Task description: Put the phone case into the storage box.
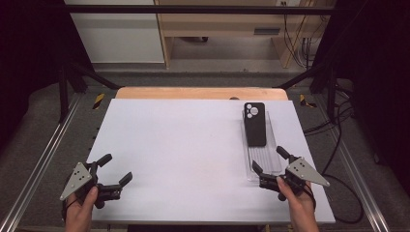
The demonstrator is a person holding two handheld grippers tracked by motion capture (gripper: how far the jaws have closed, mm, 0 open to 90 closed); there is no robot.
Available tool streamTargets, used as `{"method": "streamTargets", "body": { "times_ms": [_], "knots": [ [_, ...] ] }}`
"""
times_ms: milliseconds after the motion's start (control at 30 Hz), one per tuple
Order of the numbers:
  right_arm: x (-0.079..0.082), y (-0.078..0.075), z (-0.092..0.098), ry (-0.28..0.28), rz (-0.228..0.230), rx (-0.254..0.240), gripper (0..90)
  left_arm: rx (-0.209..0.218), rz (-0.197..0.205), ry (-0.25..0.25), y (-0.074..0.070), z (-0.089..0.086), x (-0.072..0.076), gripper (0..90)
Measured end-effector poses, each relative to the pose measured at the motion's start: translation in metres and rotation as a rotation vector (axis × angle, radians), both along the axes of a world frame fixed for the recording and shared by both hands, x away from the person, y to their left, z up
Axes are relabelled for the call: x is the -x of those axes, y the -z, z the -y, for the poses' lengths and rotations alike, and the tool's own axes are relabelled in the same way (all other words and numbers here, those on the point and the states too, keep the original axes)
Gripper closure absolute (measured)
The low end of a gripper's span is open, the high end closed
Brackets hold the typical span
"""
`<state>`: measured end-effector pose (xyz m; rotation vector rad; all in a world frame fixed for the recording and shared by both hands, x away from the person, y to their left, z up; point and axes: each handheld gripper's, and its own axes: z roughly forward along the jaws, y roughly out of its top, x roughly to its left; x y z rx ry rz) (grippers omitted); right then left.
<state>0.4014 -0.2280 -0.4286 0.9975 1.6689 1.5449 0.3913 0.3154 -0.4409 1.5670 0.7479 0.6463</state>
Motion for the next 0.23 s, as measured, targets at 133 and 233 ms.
{"method": "streamTargets", "body": {
  "times_ms": [133,233],
  "knots": [
    [-0.0001,0.0042,-0.0058,-0.013,-0.009,0.006,2.3,-0.011,-0.002,0.012,0.0004,0.0029,-0.0001,1.1],
    [0.0021,0.0065,-0.0069,-0.013,-0.017,0.010,2.3,-0.009,-0.003,0.013,0.0006,0.0037,-0.0002,1.1]
  ]
}}
